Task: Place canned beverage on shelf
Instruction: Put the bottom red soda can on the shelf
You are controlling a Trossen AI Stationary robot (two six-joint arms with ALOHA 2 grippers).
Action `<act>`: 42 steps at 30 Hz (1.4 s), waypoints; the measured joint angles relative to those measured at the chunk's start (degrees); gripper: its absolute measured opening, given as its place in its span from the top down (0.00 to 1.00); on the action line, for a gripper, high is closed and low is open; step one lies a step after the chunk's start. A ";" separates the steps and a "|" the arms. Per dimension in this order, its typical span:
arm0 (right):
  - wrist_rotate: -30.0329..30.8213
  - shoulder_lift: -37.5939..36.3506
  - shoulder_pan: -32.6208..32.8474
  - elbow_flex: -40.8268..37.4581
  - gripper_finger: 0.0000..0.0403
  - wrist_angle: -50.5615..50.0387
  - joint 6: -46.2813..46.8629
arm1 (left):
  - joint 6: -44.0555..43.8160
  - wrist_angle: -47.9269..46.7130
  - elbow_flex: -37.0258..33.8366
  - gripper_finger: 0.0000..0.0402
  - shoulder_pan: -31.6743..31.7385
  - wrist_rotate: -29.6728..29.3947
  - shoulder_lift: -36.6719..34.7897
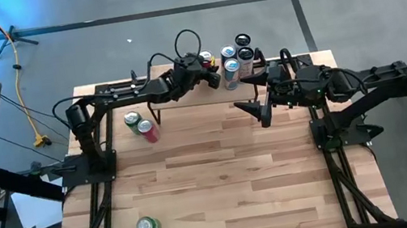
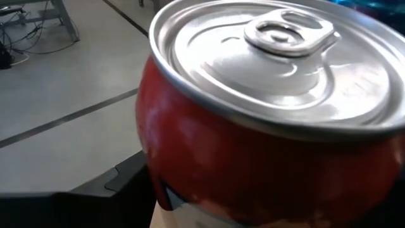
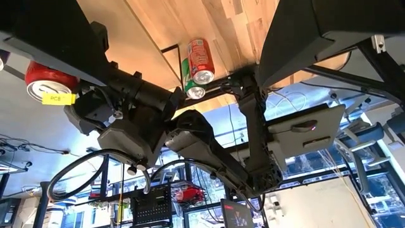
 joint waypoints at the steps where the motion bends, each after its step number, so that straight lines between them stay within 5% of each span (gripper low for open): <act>1: 0.00 0.00 0.00 0.00 0.04 0.00 0.00 | -0.02 0.02 0.00 0.30 0.00 0.01 0.00; 42: -0.94 0.09 0.01 0.00 0.04 -0.09 1.53 | -0.24 -0.17 0.02 0.27 2.05 5.62 0.42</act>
